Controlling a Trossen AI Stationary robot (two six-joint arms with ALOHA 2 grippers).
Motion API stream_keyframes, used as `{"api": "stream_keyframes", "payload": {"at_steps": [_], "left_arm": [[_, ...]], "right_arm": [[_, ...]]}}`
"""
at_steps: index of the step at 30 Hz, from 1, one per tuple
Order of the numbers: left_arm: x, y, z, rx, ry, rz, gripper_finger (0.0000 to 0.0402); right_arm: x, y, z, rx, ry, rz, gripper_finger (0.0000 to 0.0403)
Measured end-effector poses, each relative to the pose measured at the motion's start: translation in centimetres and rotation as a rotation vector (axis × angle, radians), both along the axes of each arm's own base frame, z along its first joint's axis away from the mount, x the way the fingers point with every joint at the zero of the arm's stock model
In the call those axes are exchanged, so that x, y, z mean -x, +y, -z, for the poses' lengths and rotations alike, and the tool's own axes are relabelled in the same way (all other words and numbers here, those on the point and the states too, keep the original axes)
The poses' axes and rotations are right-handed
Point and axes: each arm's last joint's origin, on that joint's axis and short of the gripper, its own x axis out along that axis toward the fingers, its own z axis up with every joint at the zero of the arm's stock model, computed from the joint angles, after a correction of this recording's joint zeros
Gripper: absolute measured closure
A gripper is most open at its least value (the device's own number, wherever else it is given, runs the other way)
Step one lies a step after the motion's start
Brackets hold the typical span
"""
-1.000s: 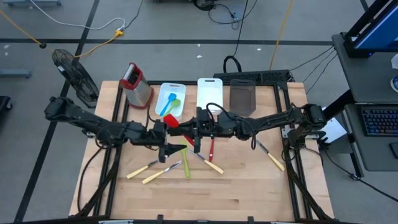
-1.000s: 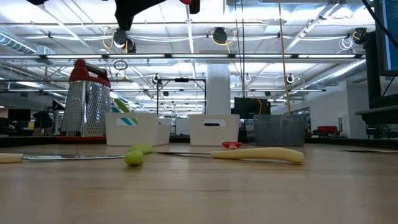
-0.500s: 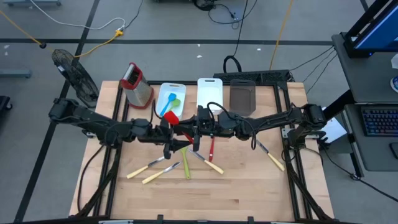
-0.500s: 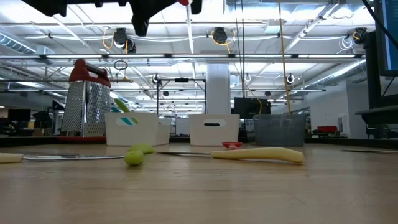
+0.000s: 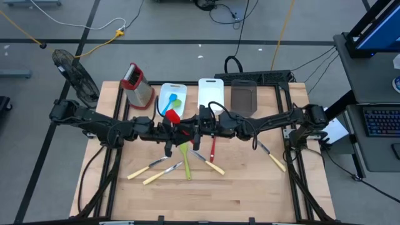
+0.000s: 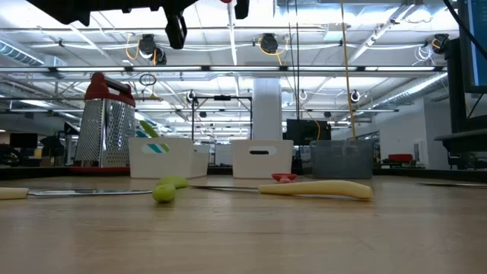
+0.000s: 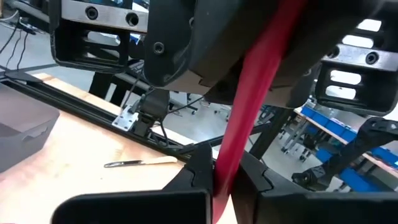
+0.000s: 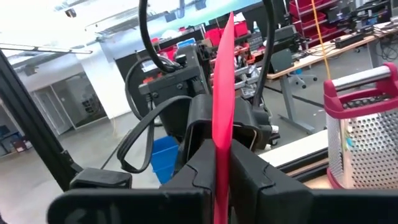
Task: Pick & Place Kitchen Items
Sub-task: Put the red spatula into the left white bin
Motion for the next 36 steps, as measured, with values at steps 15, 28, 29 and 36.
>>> {"api": "stream_keyframes", "payload": {"at_steps": [15, 28, 29, 36], "left_arm": [[0.9, 0.0, 0.4, 0.110, 0.146, 0.009, 0.0387], [5.2, 1.1, 0.0, 0.292, 0.413, -0.073, 0.0387], [5.5, 1.2, 0.1, 0.323, 0.438, -0.077, 0.0387], [6.6, 3.3, 1.1, 0.556, 0.609, -0.088, 0.0387]], "right_arm": [[0.0, 0.2, 1.2, 0.021, 0.139, -0.018, 0.0227], [3.0, 0.3, 0.8, 0.033, 0.407, -0.098, 0.0194], [3.2, 0.3, 0.7, 0.040, 0.422, -0.097, 0.0195], [5.9, -0.1, -0.7, 0.102, 0.517, -0.106, 0.0210]]}}
